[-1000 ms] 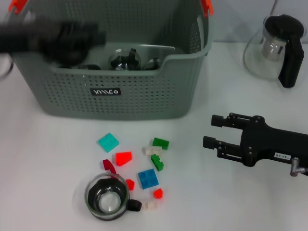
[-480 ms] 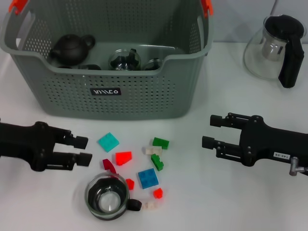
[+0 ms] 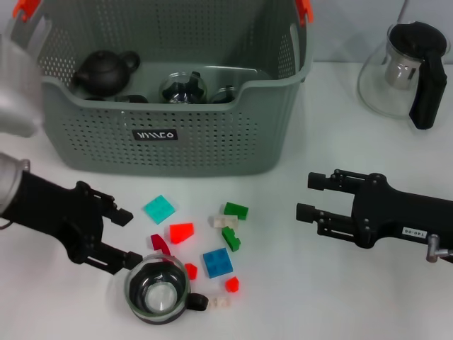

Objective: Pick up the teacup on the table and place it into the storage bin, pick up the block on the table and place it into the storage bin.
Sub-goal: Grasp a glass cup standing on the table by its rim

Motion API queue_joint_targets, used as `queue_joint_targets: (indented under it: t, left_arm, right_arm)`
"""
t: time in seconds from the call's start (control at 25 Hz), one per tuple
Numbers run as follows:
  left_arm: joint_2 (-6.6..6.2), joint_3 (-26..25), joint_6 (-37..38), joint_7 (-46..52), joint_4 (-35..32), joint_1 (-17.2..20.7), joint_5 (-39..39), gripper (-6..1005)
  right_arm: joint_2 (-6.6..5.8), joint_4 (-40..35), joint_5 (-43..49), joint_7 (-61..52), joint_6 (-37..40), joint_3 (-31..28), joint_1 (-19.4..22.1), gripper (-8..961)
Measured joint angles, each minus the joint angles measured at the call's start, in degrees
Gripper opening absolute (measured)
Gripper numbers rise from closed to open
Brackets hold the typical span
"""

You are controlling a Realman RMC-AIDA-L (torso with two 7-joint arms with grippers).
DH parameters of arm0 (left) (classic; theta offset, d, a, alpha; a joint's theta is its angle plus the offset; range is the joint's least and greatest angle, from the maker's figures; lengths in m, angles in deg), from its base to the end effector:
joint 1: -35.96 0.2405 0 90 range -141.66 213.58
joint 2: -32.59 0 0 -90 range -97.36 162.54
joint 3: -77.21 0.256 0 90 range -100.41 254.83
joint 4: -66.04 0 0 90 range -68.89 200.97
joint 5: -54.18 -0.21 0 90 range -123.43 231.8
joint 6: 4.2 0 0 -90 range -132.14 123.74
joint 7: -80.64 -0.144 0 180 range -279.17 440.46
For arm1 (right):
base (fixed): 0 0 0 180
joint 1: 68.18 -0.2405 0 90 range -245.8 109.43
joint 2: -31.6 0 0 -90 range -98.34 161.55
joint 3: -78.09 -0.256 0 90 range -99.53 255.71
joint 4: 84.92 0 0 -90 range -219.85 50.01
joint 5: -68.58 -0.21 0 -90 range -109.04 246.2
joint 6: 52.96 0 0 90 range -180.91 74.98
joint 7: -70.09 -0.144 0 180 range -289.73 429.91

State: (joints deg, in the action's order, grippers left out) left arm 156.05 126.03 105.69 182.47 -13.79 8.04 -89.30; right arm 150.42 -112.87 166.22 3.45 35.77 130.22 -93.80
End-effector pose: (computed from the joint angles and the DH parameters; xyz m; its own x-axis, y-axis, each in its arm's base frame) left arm -0.2298 0.3005 0.0505 0.9247 0.3678 -0.0978 0.3534 -0.9252 -0.1378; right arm 0.2651 0.2969 -0.0321 0.7387 -0.2749 -0.6155 -0.4161 -0.9043 -0.0954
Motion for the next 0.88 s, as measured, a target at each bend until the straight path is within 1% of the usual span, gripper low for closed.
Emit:
queue_joint_targets:
  t: [0.04,0.08,0.2,0.32,0.4,0.48,0.52,0.56,0.72,0.88]
  left_arm:
    - [0.58,1.47,0.07,1.20,-1.91,-0.12,-1.14,774]
    - [0.79,3.93,-0.02,3.15,-3.21,-0.20,-1.92,770]
    - [0.72,11.12,-2.01,8.53,-4.55,-0.34,-3.83,757]
    - [0.86,17.67,-6.47,11.71,-3.76,-0.42,-7.10,745]
    - [0.92,18.43,-7.00,11.80,-3.53,-0.42,-7.25,744]
    - [0.98,20.07,-8.28,12.28,-2.92,-0.42,-7.37,743]
    - [0.85,21.67,-9.68,12.91,-1.94,-0.42,-7.63,742]
    - [0.85,21.67,-9.68,12.91,-1.94,-0.42,-7.63,741]
    - [0.84,25.37,-12.50,13.28,0.56,-0.38,-8.09,739]
    - [0.85,26.39,-14.21,13.33,1.39,-0.33,-8.88,721]
  right_arm:
    - [0.01,0.00,0.00,-0.26,-0.10,0.03,0.00,673]
    - [0.01,0.00,0.00,-0.46,-0.21,0.07,-0.01,673]
    - [-0.03,0.00,0.00,-0.71,-0.33,0.02,0.06,673]
    - [0.05,0.01,0.00,-0.71,-0.43,0.11,0.14,673]
    - [0.06,0.00,0.00,-0.72,-0.44,0.11,0.14,673]
    - [0.09,0.00,0.00,-0.72,-0.44,0.05,0.13,673]
    - [0.10,0.00,0.00,-0.71,-0.45,0.01,0.13,673]
    - [0.10,0.00,0.00,-0.71,-0.45,-0.01,0.13,673]
    - [0.08,0.00,0.00,-0.71,-0.49,-0.06,0.13,673]
    - [0.05,0.02,0.00,-0.71,-0.50,-0.08,0.13,673]
